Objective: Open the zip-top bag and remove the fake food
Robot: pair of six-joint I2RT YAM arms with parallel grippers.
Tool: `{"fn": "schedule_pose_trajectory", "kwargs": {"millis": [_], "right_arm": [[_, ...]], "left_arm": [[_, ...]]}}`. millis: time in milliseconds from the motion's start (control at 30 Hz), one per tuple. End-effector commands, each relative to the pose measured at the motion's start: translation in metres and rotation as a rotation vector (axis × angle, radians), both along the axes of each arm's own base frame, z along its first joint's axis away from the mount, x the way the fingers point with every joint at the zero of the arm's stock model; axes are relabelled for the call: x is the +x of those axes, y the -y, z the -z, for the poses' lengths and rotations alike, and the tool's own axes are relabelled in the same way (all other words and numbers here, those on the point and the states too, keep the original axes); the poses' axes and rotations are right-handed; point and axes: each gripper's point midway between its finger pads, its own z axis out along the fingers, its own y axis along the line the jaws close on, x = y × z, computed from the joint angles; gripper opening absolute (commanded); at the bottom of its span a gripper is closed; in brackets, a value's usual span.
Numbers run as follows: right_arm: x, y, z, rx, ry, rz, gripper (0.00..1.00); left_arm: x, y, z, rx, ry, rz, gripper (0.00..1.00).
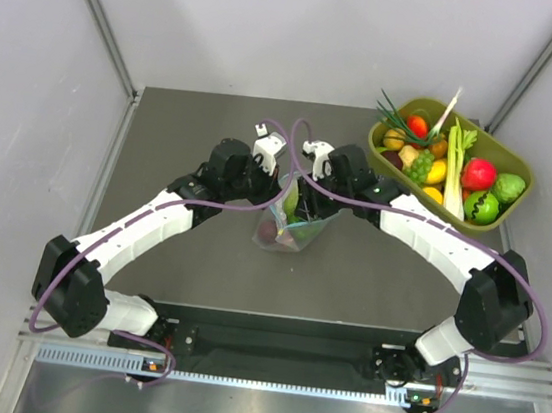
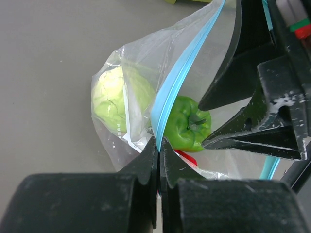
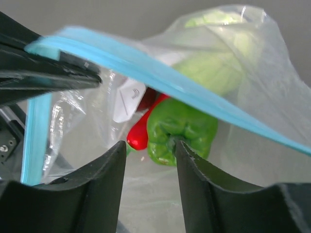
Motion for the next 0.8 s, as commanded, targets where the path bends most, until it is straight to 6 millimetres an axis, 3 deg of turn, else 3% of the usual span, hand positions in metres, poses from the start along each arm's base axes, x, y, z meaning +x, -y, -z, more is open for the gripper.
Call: {"fn": "schedule_pose_trajectory", "kwargs": {"millis": [0, 500, 767], "right_arm": [[-0.007, 0.004, 0.004, -0.06, -0.001, 0.002, 0.45], [-0.018, 0.013, 0.048, -0.199, -0.074, 0.004, 0.34], [-0.021, 0.018, 0.067, -0.245, -0.108, 0.006, 0.34]], "left_arm": [[0.001, 0.008, -0.027, -0.047, 0.052, 0.024, 0.0], [0.0, 0.008, -0.033, -0.051, 0.069, 0.024, 0.0], [0.001, 0.007, -0.031, -0.046, 0.067, 0.019, 0.0]]}}
